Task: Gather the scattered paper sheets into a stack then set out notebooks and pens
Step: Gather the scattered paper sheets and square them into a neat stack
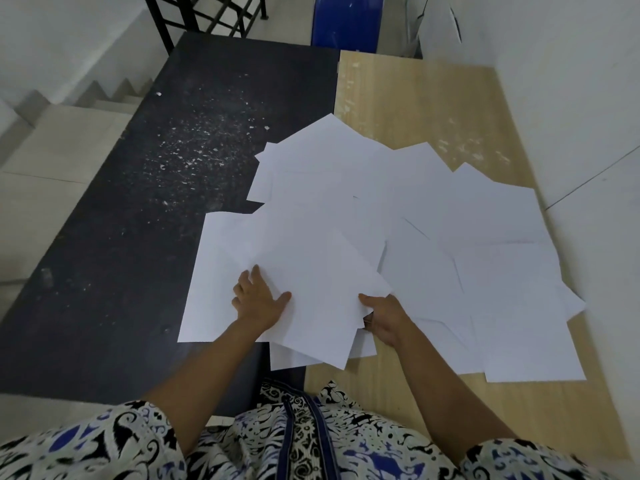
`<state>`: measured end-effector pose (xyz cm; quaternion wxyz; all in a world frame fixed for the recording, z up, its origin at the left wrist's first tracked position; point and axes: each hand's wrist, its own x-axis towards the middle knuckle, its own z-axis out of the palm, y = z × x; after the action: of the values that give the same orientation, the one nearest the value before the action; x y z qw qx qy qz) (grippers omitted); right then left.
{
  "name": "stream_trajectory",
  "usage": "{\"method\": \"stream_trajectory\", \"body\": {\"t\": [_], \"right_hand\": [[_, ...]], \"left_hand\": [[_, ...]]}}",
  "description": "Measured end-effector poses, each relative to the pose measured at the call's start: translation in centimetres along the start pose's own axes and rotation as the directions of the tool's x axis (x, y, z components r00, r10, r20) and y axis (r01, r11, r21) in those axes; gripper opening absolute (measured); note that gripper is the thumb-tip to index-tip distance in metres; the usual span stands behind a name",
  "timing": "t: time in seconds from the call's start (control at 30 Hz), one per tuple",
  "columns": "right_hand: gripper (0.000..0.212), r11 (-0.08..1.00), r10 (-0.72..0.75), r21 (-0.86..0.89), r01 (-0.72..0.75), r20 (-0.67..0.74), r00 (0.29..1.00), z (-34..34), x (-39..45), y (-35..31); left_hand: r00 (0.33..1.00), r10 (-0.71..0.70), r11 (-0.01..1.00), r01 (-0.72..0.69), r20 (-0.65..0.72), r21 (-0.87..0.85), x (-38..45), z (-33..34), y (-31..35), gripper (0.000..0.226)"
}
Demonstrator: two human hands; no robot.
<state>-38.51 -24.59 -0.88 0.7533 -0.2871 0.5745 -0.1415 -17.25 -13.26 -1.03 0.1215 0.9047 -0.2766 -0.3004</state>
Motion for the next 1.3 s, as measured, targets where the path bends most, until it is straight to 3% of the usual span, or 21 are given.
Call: {"method": "stream_trajectory", "body": {"t": [0.1,0.27,0.37,0.53,0.67,0.77,0.9,1.1,1.23,1.3], "right_hand": [[0.027,0.996,-0.035,0.086,0.033,0.021,0.999,-0.8,-0.2,0.4],[0.026,0.998,-0.054,0.029,0.055,-0.031,0.998,-2.5,-0.6,0.7],[0.03,0.997,-0.057,-0.062,0.053,-0.055,0.997,-3.5,-0.8,1.0],[0.031,0.996,-0.02,-0.083,0.019,-0.022,1.0,-5.1,-1.0,2.1],[0.032,1.0,0.02,0.022,-0.02,-0.029,0.999,-6.0,-1.1,2.1],[0.033,0.998,-0.066,-0.005,0.066,-0.08,0.995,-6.8,-0.5,2.0],[0.03,0.989,-0.124,-0.082,0.12,-0.05,0.991,-7.9,-1.0,1.2],[0.037,0.99,-0.005,-0.141,0.005,-0.002,1.0,-9.3,-2.2,-0.9],[0.053,0.999,0.054,0.008,-0.054,-0.008,0.999,-10.4,-2.4,-2.4],[0.048,0.997,0.044,0.06,-0.041,-0.055,0.998,-10.9,-2.2,-2.4]], "left_hand": [[0.994,-0.083,0.975,0.067,-0.067,-0.209,-0.3,-0.5,0.3,0.094],[0.986,-0.076,0.894,0.135,0.151,-0.427,0.0,-0.6,0.9,0.088],[0.977,-0.117,0.861,0.189,0.178,-0.472,-0.6,-0.1,2.3,0.083],[0.962,-0.167,0.825,0.256,0.214,-0.504,-0.7,0.7,2.6,0.067],[0.958,-0.056,0.826,0.203,0.281,-0.526,-1.5,1.3,2.8,0.052],[0.951,0.031,0.834,0.145,0.307,-0.533,-2.2,1.7,3.1,0.037],[0.955,0.054,0.823,0.123,0.292,-0.554,-2.7,1.9,3.8,0.037],[0.958,0.108,0.83,0.06,0.266,-0.554,-3.4,2.5,4.9,0.053],[0.946,0.168,0.86,-0.003,0.278,-0.51,-3.5,2.6,5.6,0.058],[0.942,0.17,0.874,-0.009,0.288,-0.487,-3.5,2.5,6.1,0.057]]}}
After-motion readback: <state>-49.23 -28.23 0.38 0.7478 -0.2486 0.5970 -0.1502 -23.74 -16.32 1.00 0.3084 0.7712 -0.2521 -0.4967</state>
